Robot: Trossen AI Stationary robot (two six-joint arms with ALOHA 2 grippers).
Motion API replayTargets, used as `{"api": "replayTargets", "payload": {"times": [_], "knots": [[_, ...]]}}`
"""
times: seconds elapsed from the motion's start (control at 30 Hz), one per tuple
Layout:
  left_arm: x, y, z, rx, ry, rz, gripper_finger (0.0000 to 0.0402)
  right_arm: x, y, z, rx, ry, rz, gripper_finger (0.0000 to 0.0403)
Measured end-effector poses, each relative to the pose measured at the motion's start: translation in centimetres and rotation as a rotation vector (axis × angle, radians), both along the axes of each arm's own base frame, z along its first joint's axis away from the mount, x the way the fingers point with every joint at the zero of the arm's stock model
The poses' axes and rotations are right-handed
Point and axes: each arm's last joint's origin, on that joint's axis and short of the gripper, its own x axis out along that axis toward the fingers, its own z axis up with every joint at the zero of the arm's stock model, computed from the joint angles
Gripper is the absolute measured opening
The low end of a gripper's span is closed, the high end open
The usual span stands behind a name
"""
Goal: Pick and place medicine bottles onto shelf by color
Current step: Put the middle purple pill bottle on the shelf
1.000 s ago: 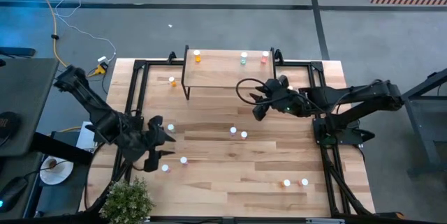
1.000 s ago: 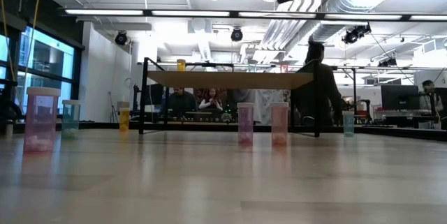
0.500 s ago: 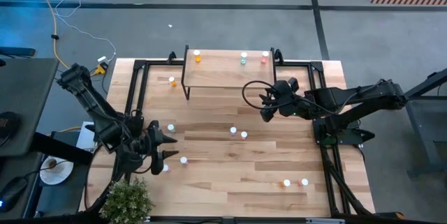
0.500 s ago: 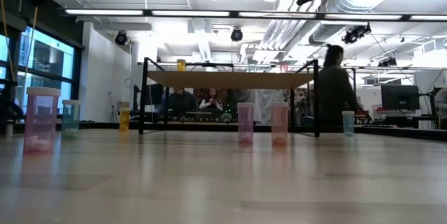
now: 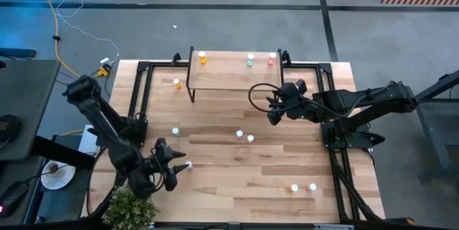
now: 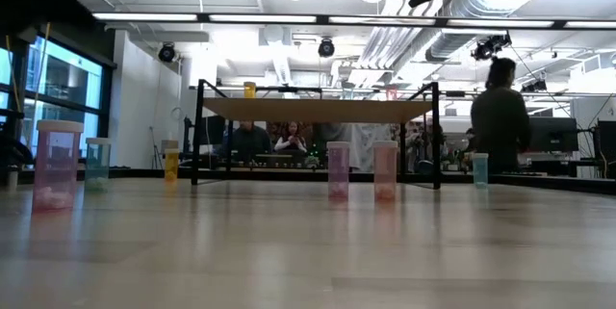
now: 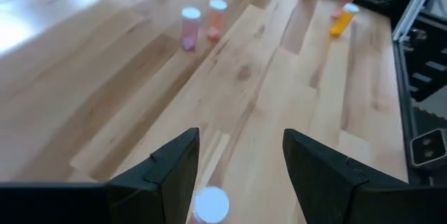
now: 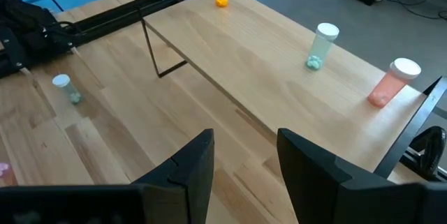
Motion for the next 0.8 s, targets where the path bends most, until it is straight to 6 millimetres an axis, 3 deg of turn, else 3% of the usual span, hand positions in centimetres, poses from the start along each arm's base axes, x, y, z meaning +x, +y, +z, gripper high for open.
{"api": "replayTargets", "payload": {"times": [0.4,0.8], "knots": [[1.5,-1.9,-2.0,-0.012,0.072,0.007,0.0197,0.0,0.0,-0.1,0.000,0.008,0.001,0.0149],[1.8,-2.3,-4.1,0.044,0.168,-0.003,0.0197,-0.1,0.0,-0.1,-0.001,0.011,0.001,0.0149]]}}
